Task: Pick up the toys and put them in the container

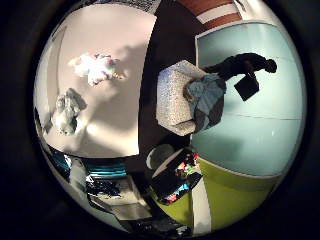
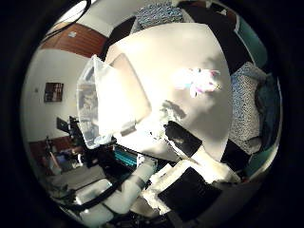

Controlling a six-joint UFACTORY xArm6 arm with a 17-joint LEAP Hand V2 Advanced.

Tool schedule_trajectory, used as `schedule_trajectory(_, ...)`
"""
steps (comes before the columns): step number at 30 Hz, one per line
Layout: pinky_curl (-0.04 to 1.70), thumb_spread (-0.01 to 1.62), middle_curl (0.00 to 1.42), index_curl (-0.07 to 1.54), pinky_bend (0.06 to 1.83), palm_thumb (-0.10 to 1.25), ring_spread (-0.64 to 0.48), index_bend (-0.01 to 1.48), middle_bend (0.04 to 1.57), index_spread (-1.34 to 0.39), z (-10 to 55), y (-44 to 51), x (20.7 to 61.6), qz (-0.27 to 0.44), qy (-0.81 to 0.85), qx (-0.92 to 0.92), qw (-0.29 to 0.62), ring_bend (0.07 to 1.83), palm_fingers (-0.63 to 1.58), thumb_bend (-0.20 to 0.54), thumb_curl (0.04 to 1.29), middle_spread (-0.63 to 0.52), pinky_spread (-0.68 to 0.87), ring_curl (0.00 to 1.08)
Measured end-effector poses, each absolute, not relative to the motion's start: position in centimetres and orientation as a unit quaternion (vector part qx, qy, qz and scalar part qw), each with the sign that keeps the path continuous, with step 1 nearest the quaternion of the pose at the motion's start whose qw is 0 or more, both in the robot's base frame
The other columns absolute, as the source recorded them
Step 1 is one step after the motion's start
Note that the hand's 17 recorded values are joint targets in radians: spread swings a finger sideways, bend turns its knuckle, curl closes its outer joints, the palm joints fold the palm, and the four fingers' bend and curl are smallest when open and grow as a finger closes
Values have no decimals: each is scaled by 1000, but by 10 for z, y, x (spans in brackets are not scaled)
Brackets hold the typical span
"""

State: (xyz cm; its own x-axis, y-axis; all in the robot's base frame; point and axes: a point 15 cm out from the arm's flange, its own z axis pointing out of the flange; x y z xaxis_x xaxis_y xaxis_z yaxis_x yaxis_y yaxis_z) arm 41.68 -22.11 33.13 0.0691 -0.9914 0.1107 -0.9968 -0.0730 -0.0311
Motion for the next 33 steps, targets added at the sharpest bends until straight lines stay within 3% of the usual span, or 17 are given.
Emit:
schedule_trajectory(20,283,1110,328,268,422,643,176,160,197,-341,205,-244,472,-28,-689,722,51,319,144,-21,356,-31,422,240)
schedule_trajectory(33,275,1109,334,278,368,622,171,171,224,-326,147,-240,475,-71,-686,721,66,293,203,-21,354,-44,428,239)
